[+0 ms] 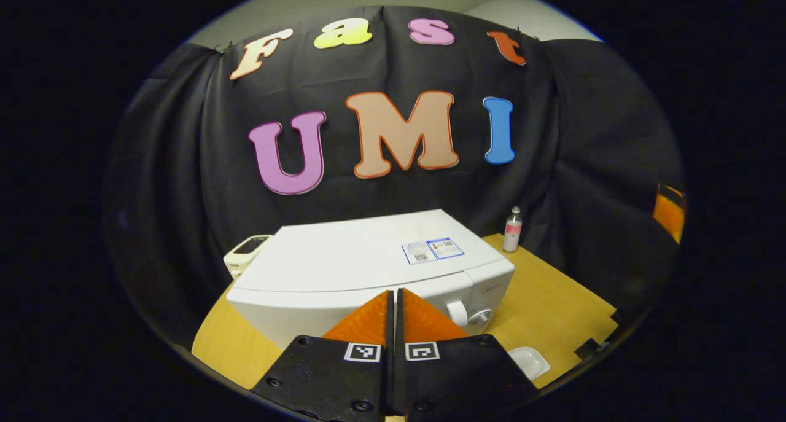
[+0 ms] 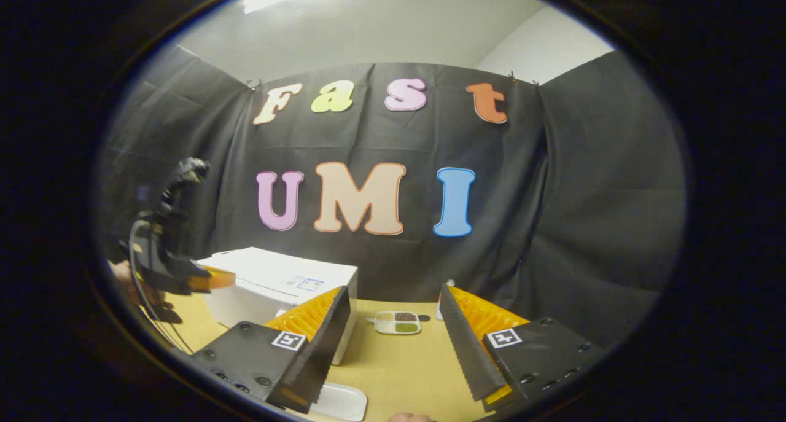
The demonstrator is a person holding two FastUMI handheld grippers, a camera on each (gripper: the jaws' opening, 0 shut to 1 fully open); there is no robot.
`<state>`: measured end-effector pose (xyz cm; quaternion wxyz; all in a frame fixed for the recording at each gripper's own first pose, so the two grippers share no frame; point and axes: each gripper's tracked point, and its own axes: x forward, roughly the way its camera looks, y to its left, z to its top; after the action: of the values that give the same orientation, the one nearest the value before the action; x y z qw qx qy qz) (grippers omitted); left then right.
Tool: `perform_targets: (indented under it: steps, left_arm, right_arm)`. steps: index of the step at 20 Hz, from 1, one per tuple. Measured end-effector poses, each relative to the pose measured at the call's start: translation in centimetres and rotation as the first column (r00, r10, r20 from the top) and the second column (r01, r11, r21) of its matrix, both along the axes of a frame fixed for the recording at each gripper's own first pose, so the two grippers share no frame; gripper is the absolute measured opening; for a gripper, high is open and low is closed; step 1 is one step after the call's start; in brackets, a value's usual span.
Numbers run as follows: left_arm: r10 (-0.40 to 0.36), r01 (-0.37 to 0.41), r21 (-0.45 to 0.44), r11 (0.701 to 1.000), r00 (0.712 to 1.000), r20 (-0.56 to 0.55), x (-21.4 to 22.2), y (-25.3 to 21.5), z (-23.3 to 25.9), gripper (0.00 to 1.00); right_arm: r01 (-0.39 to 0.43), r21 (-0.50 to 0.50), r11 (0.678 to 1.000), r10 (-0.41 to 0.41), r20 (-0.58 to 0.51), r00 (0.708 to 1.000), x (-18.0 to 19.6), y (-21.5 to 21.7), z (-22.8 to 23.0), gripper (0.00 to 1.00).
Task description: Open the microwave oven with the left hand, put the food in, and close the microwave oven.
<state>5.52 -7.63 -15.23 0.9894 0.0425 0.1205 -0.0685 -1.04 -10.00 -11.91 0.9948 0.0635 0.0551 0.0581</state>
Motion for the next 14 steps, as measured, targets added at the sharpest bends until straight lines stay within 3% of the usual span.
perform_targets:
  steps: [3, 6, 8, 12, 13, 14]
  left_arm:
    - [0.002, -0.001, -0.014, 1.0, 0.997, 0.077, -1.9, 0.8, 4.2, 0.0]
    - [0.071, -0.074, 0.019, 0.997, 0.987, 0.142, -2.6, 2.7, 7.8, 0.02]
    - [0.046, -0.054, 0.031, 0.998, 0.976, 0.215, -3.0, 2.0, 10.0, 0.18]
    - [-0.048, 0.03, 0.073, 0.997, 0.962, 0.269, -5.0, -0.7, 11.8, 0.89]
    - [-0.05, 0.028, 0.085, 0.996, 0.96, 0.275, -5.1, -0.9, 11.9, 0.99]
    - [-0.054, 0.032, 0.082, 0.996, 0.958, 0.282, -5.2, -1.3, 12.3, 0.97]
  right_arm:
    - [-0.015, 0.011, 1.0, 0.015, 0.019, 1.0, 1.0, 0.7, 0.7, 0.87]
    - [-0.039, 0.007, 0.999, 0.039, 0.013, 0.999, 1.8, 1.5, 0.5, 0.87]
    - [-0.052, 0.014, 0.999, 0.052, 0.021, 0.998, 2.2, 2.1, 0.9, 0.87]
    - [-0.081, 0.021, 0.996, 0.08, 0.026, 0.996, 2.7, 3.2, 1.0, 0.87]
    - [-0.085, 0.023, 0.996, 0.084, 0.032, 0.996, 2.7, 3.3, 1.3, 0.87]
    - [-0.089, 0.023, 0.996, 0.088, 0.039, 0.995, 2.8, 3.4, 1.5, 0.87]
